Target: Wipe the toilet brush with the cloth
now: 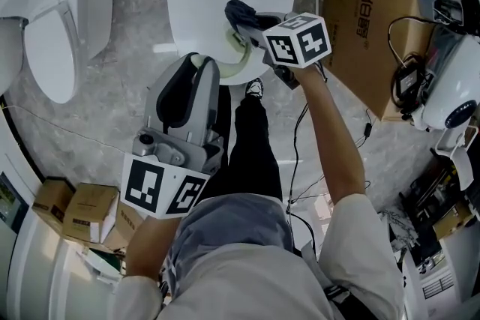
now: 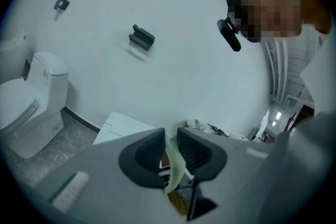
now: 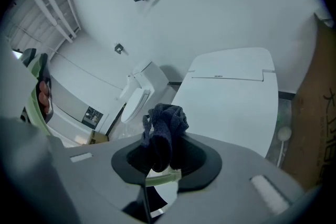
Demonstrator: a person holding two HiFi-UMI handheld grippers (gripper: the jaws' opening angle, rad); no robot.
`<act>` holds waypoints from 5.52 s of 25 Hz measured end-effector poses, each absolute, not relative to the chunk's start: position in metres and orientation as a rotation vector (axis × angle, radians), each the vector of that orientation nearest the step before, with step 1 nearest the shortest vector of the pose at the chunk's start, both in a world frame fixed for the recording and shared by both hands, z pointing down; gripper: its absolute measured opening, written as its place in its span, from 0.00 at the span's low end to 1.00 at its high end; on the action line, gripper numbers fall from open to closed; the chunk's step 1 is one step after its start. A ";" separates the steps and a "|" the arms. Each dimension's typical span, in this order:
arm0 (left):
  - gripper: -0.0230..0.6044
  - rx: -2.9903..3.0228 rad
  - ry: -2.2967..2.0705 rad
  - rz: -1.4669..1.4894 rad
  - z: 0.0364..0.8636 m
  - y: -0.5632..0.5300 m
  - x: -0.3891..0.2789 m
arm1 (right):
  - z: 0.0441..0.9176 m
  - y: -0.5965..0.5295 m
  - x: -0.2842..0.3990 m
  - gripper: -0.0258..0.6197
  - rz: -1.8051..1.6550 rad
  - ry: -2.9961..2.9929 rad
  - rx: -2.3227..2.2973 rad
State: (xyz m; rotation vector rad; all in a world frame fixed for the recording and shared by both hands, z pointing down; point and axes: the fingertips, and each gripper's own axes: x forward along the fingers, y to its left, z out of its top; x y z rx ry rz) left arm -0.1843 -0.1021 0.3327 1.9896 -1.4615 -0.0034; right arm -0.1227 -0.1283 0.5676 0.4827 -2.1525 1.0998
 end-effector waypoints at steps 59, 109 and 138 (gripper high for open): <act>0.04 1.967 -1.485 -0.017 0.340 -0.101 -0.192 | 0.668 -0.155 -0.140 0.18 1.143 -1.807 0.335; 0.04 1.976 -1.514 -0.002 0.340 -0.099 -0.192 | 0.684 -0.165 -0.065 0.18 1.330 -1.770 0.718; 0.04 1.975 -1.544 0.007 0.339 -0.099 -0.189 | 0.695 -0.123 -0.026 0.18 1.382 -1.731 0.776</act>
